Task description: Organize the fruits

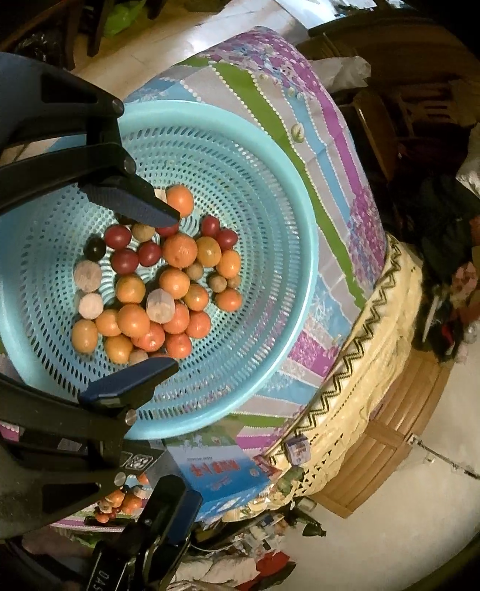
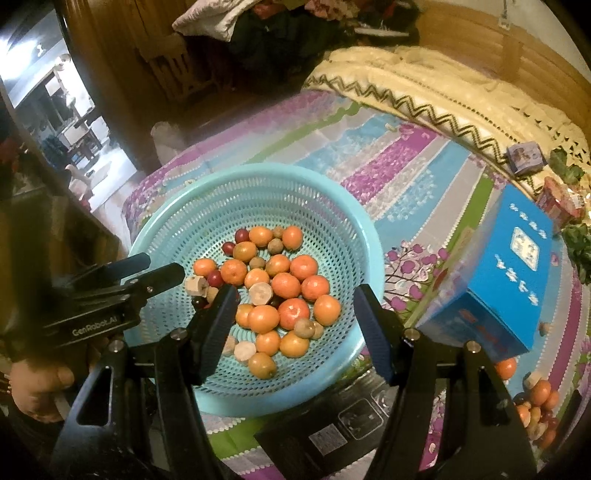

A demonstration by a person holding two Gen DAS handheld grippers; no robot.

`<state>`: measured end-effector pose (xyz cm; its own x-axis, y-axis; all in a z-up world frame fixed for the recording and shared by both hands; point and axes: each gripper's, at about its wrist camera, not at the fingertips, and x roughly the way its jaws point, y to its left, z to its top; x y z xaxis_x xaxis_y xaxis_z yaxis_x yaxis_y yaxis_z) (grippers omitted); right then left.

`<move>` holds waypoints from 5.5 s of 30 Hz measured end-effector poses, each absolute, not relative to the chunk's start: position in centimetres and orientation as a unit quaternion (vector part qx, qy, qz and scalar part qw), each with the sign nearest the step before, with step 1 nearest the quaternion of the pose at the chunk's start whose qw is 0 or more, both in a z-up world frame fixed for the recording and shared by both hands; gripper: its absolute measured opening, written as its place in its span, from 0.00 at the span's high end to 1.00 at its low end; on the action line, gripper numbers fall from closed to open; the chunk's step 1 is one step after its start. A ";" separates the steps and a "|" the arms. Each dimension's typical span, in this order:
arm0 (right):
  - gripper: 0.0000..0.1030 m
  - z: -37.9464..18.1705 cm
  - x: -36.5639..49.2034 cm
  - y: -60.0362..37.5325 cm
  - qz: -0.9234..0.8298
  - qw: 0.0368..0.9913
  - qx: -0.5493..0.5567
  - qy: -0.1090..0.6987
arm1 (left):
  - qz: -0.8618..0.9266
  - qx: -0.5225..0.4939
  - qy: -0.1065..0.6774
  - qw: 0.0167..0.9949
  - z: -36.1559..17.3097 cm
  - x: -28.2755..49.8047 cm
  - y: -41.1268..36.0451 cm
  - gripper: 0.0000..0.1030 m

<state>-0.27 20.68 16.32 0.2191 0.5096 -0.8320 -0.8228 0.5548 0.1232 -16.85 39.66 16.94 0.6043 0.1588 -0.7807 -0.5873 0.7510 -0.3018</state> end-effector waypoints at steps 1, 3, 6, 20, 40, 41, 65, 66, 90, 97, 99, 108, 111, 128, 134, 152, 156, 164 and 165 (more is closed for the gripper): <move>0.36 16.6 -0.7 20.1 0.436 0.768 -0.170 0.438 | 0.216 -0.274 0.383 0.856 17.3 -16.9 39.2 0.28; 0.36 16.8 -1.4 18.6 0.435 0.779 -0.156 0.424 | 0.206 -0.262 0.371 0.867 18.1 -17.0 38.0 0.28; 0.36 15.9 -3.0 15.5 0.421 0.799 -0.148 0.403 | 0.185 -0.238 0.355 0.885 19.3 -16.7 35.7 0.28; 0.34 10.5 -3.3 -4.5 0.262 0.860 -0.057 0.434 | 0.006 -0.145 0.364 0.920 20.8 -10.6 19.4 0.26; 0.56 0.9 9.5 -19.7 0.197 0.813 0.206 0.507 | -0.082 -0.118 0.455 0.879 13.1 -5.1 6.4 0.26; 0.56 0.5 10.1 -19.9 0.200 0.806 0.229 0.508 | -0.083 -0.117 0.458 0.877 12.7 -4.8 6.1 0.26; 0.66 1.8 9.2 -20.4 0.198 0.831 0.197 0.481 | -0.109 -0.137 0.463 0.869 9.5 -0.8 3.8 0.26; 0.66 2.0 8.2 -20.5 0.195 0.840 0.170 0.477 | -0.110 -0.137 0.460 0.870 9.3 -0.3 3.6 0.26; 0.66 0.0 2.1 -20.9 0.167 0.872 0.009 0.459 | -0.149 -0.113 0.422 0.887 3.7 8.3 -0.8 0.49; 0.67 0.1 2.0 -20.8 0.161 0.873 0.014 0.460 | -0.148 -0.109 0.424 0.887 3.4 8.6 -1.3 0.63; 0.67 0.3 2.0 -20.8 0.158 0.874 0.016 0.459 | -0.146 -0.110 0.420 0.889 3.5 8.4 -1.2 0.63; 0.67 4.2 2.2 -19.2 0.147 0.882 -0.001 0.448 | -0.090 -0.117 0.390 0.909 10.0 3.9 2.8 0.63; 0.67 6.7 2.6 -17.5 0.149 0.882 -0.015 0.447 | -0.052 -0.120 0.375 0.918 12.8 1.4 5.6 0.63; 0.67 16.3 2.0 0.3 0.303 0.862 -0.081 0.398 | 0.141 -0.181 0.307 0.924 21.5 -11.4 23.7 0.63; 0.67 17.5 1.4 6.7 0.350 0.843 -0.103 0.396 | 0.191 -0.208 0.294 0.913 22.2 -14.8 29.2 0.63; 0.67 17.5 0.6 18.1 0.412 0.790 -0.157 0.427 | 0.233 -0.247 0.307 0.889 21.3 -18.6 37.7 0.63; 0.67 17.0 0.7 19.6 0.417 0.779 -0.165 0.439 | 0.236 -0.257 0.311 0.884 20.6 -18.9 38.8 0.63; 0.67 15.3 1.3 21.8 0.420 0.756 -0.181 0.468 | 0.238 -0.269 0.327 0.874 19.1 -18.7 40.6 0.63; 0.67 15.1 1.4 21.9 0.421 0.753 -0.181 0.473 | 0.239 -0.270 0.329 0.873 18.9 -18.6 40.9 0.63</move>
<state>1.43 21.94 15.05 0.1981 0.4623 -0.8643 -0.8045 0.5804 0.1260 -18.65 40.92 18.95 0.6702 0.2389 -0.7027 -0.5942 0.7400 -0.3151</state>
